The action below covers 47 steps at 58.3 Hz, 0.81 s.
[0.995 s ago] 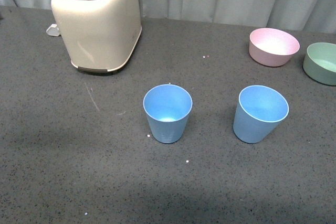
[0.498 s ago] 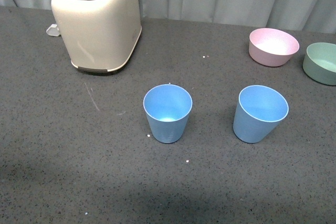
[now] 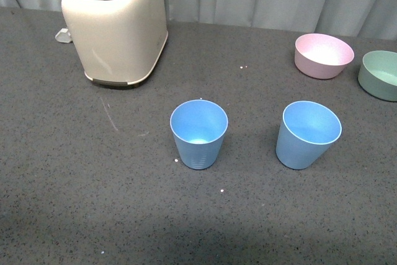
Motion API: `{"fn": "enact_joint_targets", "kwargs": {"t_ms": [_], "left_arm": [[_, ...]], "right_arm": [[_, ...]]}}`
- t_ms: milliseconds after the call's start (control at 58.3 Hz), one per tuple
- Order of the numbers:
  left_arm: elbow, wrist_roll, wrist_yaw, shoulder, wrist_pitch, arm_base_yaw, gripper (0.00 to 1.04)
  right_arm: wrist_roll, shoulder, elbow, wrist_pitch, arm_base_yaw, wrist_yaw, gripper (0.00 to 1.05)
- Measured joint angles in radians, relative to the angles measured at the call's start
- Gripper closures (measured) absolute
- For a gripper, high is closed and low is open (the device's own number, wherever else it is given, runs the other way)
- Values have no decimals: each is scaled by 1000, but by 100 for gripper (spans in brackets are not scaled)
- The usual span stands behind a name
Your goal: Stack blue cups with both arms
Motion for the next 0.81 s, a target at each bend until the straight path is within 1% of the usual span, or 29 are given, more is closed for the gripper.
{"fn": "enact_joint_targets", "kwargs": {"t_ms": [446,806], "left_arm": [[0,0,0,-241,-228,0,101],[0,0,0,-364,-350,0,101]], "right_arm": [[0,0,0,0,0,0,10],[0,0,0,0,0,0,10]]}}
